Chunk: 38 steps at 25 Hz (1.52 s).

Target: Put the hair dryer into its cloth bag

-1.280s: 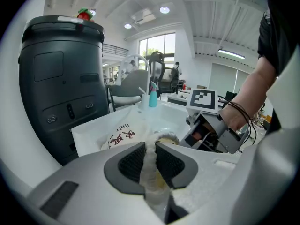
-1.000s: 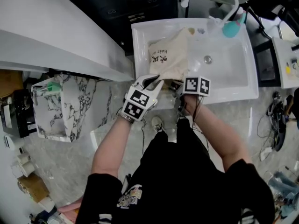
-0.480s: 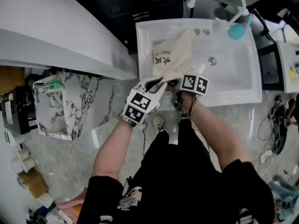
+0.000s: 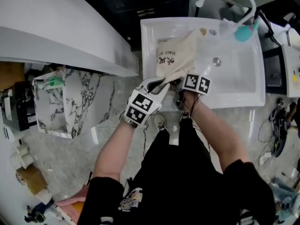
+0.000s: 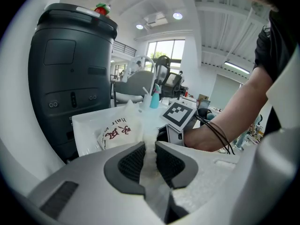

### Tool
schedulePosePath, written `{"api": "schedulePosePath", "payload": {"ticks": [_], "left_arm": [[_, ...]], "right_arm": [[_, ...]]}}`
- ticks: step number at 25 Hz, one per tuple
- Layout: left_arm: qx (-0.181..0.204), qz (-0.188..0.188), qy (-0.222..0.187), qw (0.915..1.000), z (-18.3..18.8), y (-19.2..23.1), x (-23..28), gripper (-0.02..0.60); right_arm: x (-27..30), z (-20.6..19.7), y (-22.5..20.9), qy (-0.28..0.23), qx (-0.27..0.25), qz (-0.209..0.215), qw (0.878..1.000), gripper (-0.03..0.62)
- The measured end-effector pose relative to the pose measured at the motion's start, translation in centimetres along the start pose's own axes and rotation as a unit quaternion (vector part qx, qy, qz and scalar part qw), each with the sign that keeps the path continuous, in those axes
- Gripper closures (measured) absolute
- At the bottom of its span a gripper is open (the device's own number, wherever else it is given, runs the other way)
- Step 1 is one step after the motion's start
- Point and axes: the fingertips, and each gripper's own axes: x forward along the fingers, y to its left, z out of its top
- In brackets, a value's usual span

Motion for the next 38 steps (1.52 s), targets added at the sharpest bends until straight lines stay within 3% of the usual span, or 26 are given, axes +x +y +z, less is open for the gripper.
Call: {"api": "schedulePosePath", "payload": {"ticks": [13,16,24,32,38], "left_arm": [[-0.007,0.010,0.005,0.9999,-0.5,0.4,0.0,0.520],[-0.008,0.017,0.005,0.9998,-0.7,0.6,-0.1,0.503],[-0.010,0.025,0.003,0.9996,-1.0,0.5,-1.0,0.463],[-0.018,0.027,-0.022,0.9992,-0.5,0.2,-2.6,0.463],[-0.034,0.028,-0.052,0.9977,0.7,-0.1,-4.6,0.463]], "right_arm": [[0.2,-0.3,-0.3,0.019,-0.020,-0.010,1.000,0.370],[0.0,-0.7,0.0,0.034,-0.032,-0.008,0.999,0.318],[-1.5,-1.8,0.4,0.047,-0.050,-0.006,0.998,0.299],[-4.4,-3.0,1.4,0.046,-0.059,0.009,0.997,0.306],[-7.9,-2.8,2.5,0.030,-0.095,0.019,0.995,0.309]]}}
